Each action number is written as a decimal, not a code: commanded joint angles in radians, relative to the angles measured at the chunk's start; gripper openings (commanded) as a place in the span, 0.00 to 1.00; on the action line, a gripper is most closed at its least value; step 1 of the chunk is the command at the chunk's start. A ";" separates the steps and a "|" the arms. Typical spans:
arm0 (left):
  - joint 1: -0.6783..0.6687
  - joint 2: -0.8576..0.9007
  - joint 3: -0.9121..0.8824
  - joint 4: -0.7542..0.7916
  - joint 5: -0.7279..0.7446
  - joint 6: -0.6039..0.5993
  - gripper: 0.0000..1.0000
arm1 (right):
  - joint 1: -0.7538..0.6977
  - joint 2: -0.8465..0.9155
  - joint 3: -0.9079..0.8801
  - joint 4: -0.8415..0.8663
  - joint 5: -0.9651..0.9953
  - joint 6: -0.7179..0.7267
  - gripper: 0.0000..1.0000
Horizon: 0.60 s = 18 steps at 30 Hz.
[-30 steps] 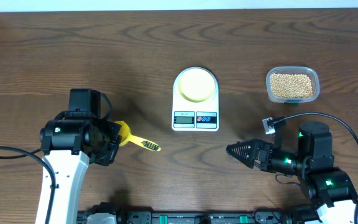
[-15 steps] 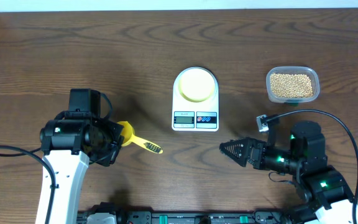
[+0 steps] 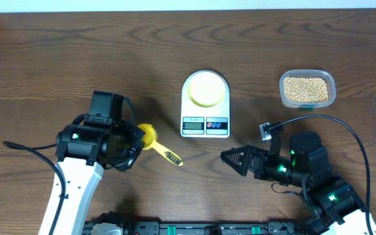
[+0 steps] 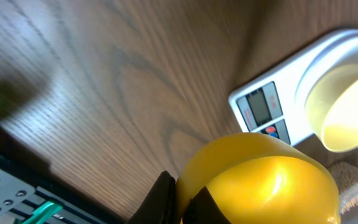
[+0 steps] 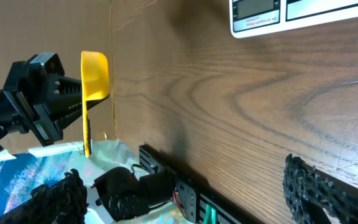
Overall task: Scoop item into bowl and weigh 50g on scale
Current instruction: 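Move the right gripper left toward the scoop handle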
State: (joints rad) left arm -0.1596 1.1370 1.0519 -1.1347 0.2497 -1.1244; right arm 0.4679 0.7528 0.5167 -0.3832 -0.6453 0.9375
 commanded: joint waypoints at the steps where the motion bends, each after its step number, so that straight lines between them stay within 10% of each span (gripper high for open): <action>1: -0.011 -0.006 -0.008 0.013 0.003 0.013 0.07 | 0.029 0.000 -0.005 0.006 0.059 0.051 0.99; 18: -0.011 -0.006 -0.008 0.015 0.000 0.013 0.07 | 0.045 0.129 -0.005 0.096 0.063 0.106 0.99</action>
State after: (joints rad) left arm -0.1669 1.1370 1.0519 -1.1179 0.2531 -1.1248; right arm 0.5056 0.8616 0.5163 -0.3031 -0.5724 1.0195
